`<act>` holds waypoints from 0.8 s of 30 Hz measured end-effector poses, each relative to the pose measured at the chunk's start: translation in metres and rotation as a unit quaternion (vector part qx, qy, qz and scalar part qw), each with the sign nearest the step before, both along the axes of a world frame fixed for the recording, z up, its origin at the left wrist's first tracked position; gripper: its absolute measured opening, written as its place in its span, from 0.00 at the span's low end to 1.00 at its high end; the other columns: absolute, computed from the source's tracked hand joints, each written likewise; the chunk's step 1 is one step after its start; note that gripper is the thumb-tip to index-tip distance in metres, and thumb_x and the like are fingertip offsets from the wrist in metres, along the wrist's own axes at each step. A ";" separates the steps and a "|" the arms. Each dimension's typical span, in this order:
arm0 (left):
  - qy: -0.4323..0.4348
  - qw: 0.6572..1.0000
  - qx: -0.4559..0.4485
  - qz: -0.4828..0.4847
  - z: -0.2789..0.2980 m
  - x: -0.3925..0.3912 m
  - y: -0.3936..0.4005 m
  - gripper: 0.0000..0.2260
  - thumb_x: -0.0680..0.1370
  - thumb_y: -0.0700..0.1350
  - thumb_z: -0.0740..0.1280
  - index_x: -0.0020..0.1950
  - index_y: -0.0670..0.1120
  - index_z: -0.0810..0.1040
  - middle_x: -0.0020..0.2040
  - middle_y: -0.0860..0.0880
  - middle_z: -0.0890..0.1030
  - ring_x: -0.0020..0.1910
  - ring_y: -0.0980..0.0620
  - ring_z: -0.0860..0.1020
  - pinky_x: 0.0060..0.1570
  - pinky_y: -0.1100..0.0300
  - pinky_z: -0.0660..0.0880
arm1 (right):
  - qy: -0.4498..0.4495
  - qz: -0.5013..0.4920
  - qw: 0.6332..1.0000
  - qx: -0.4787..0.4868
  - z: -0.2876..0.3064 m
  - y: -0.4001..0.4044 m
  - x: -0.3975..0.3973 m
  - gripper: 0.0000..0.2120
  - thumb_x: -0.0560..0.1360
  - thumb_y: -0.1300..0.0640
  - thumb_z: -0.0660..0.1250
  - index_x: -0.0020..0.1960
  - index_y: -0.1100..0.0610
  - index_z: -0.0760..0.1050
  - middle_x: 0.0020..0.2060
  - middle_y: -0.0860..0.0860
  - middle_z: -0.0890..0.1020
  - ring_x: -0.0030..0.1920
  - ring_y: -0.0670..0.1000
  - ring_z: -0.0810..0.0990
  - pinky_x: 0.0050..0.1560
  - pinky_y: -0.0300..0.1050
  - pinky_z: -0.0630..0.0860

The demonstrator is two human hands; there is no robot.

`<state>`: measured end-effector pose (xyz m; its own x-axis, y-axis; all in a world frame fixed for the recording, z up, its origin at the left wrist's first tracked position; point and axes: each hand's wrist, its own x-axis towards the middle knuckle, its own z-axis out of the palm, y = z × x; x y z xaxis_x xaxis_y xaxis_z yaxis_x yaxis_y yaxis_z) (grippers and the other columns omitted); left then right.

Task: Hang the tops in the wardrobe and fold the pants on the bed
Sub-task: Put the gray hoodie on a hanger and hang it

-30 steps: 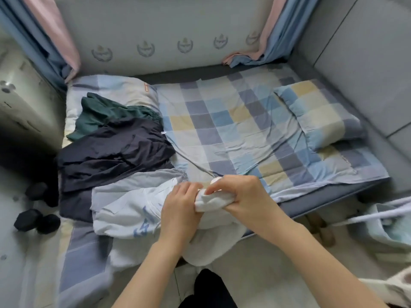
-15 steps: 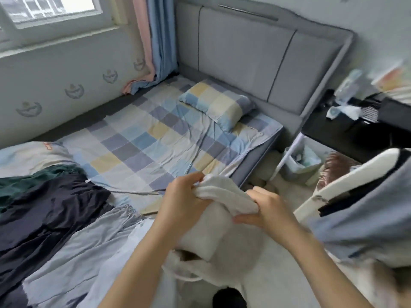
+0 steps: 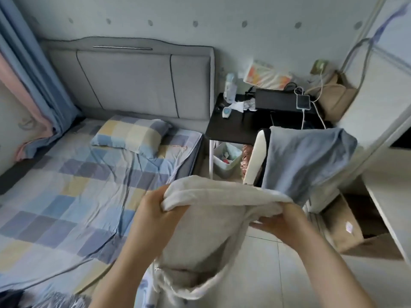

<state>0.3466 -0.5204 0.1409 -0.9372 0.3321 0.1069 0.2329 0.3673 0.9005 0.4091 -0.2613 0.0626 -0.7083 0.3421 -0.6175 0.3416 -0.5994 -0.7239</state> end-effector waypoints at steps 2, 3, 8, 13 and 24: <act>-0.034 0.997 -0.062 -0.018 -0.015 -0.001 0.030 0.09 0.66 0.55 0.73 0.43 0.54 0.82 0.35 0.52 0.83 0.33 0.58 0.78 0.33 0.65 0.73 | -0.043 -0.092 0.995 0.012 0.035 0.047 0.008 0.14 0.79 0.60 0.57 0.62 0.62 0.74 0.57 0.57 0.79 0.54 0.58 0.81 0.45 0.52 0.82; -0.059 0.993 -0.094 -0.038 -0.024 -0.001 0.043 0.14 0.63 0.56 0.75 0.44 0.51 0.81 0.37 0.52 0.83 0.37 0.55 0.80 0.38 0.60 0.75 | -0.042 -0.144 0.988 0.029 0.049 0.068 0.016 0.12 0.80 0.61 0.57 0.59 0.60 0.75 0.53 0.54 0.80 0.50 0.52 0.83 0.43 0.47 0.82; -0.026 0.960 -0.226 -0.164 -0.056 0.006 0.125 0.20 0.62 0.58 0.74 0.46 0.76 0.70 0.41 0.67 0.80 0.44 0.64 0.77 0.37 0.67 0.72 | 0.123 -0.295 0.929 0.185 0.105 0.144 0.048 0.11 0.80 0.63 0.56 0.43 0.53 0.73 0.35 0.52 0.78 0.35 0.50 0.79 0.25 0.40 0.78; 0.097 0.940 -0.312 -0.100 -0.081 0.007 0.190 0.13 0.71 0.53 0.71 0.42 0.57 0.65 0.39 0.51 0.79 0.45 0.45 0.79 0.35 0.54 0.69 | 0.092 -0.239 0.850 0.460 0.107 0.185 0.082 0.07 0.79 0.56 0.60 0.46 0.45 0.71 0.46 0.51 0.80 0.50 0.55 0.80 0.48 0.54 0.78; 0.038 0.983 -0.166 -0.064 -0.087 0.007 0.308 0.07 0.71 0.42 0.70 0.42 0.47 0.72 0.35 0.49 0.79 0.38 0.37 0.76 0.33 0.50 0.72 | 0.179 -0.262 0.667 0.674 0.154 0.239 0.115 0.05 0.79 0.63 0.62 0.50 0.59 0.66 0.40 0.45 0.71 0.40 0.43 0.70 0.39 0.35 0.69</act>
